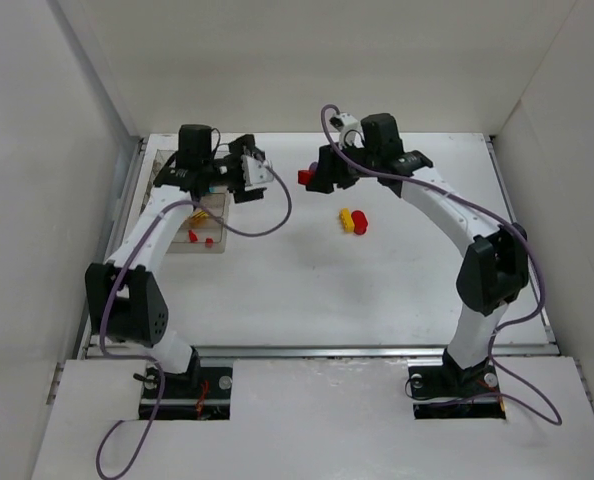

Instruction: Sort the legos into containers by color

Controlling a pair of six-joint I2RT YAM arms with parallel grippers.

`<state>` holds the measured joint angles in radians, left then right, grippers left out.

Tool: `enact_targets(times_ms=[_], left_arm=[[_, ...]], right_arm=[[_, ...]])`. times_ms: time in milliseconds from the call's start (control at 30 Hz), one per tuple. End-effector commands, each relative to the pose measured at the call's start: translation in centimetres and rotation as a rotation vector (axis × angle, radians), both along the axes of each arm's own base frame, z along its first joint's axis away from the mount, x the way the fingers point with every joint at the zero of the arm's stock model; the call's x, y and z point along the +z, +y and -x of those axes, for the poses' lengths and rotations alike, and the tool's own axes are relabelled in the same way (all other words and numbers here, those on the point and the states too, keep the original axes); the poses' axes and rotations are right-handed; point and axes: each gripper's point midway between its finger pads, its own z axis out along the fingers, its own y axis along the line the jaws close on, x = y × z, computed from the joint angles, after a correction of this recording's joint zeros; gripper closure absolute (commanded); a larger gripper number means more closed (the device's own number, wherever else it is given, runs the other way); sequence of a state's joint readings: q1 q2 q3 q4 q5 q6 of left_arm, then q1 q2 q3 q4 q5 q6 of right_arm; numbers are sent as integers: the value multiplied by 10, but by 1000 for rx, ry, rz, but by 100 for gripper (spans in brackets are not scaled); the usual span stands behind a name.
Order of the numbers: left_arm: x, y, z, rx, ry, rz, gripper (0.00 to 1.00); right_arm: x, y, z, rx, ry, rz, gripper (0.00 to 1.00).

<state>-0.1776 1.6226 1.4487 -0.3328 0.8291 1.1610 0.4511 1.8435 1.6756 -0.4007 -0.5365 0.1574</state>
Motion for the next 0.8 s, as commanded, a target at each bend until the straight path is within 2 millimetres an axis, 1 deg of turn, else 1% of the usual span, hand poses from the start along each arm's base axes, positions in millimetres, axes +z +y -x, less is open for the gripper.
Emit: enact_targets(times_ms=[0, 33, 67, 100, 133, 167, 200, 233, 267, 300, 367, 400, 433, 467, 500, 533, 567, 600, 633, 667, 733, 767], left_arm=[[50, -17, 39, -203, -409, -84, 19], [53, -31, 50, -229, -440, -59, 18], [63, -39, 54, -237, -512, -48, 18], [48, -43, 64, -248, -498, -54, 17], [56, -55, 78, -274, -529, -38, 17], [59, -60, 82, -283, -544, -21, 17], [53, -64, 85, -285, -524, -23, 17], [48, -67, 88, -287, -508, -23, 17], [49, -76, 93, -306, -507, -10, 17], [54, -79, 92, -295, -520, 0, 18], [58, -87, 94, -286, -527, 8, 23], [60, -86, 92, -275, -537, 5, 24], [58, -89, 90, -267, -542, -2, 26], [53, -89, 86, -258, -531, -13, 29], [56, -88, 83, -245, -545, -14, 33], [53, -88, 79, -231, -540, -16, 36], [53, -86, 76, -212, -541, -26, 38], [49, -87, 74, -214, -531, -30, 41], [53, -86, 72, -203, -540, -32, 43], [53, -86, 72, -206, -548, -36, 48], [51, -86, 72, -211, -550, -45, 55], [51, -86, 72, -211, -550, -45, 55]], right_arm=[[48, 1, 26, 82, -61, -88, 100], [49, 0, 28, 78, -53, -92, 100], [48, -1, 30, 78, -55, -94, 100], [54, -2, 32, 78, -68, -99, 100], [49, 1, 34, 78, -59, -89, 100], [49, -2, 36, 70, -62, -86, 100], [54, -2, 38, 70, -72, -90, 100], [48, 1, 42, 81, -59, -85, 100], [48, 4, 45, 90, -59, -85, 100], [53, 4, 46, 90, -67, -89, 100], [52, 11, 52, 104, -68, -86, 100], [52, 11, 52, 104, -68, -86, 100], [53, 12, 54, 116, -65, -92, 100], [51, 16, 56, 125, -67, -93, 100], [51, 16, 56, 125, -67, -93, 100], [55, 18, 60, 134, -75, -98, 100], [55, 18, 60, 134, -75, -98, 100], [55, 18, 60, 134, -75, -98, 100], [57, 20, 61, 145, -81, -107, 100], [57, 20, 61, 145, -81, -107, 100], [59, 21, 62, 154, -87, -115, 100], [59, 21, 62, 154, -87, -115, 100]])
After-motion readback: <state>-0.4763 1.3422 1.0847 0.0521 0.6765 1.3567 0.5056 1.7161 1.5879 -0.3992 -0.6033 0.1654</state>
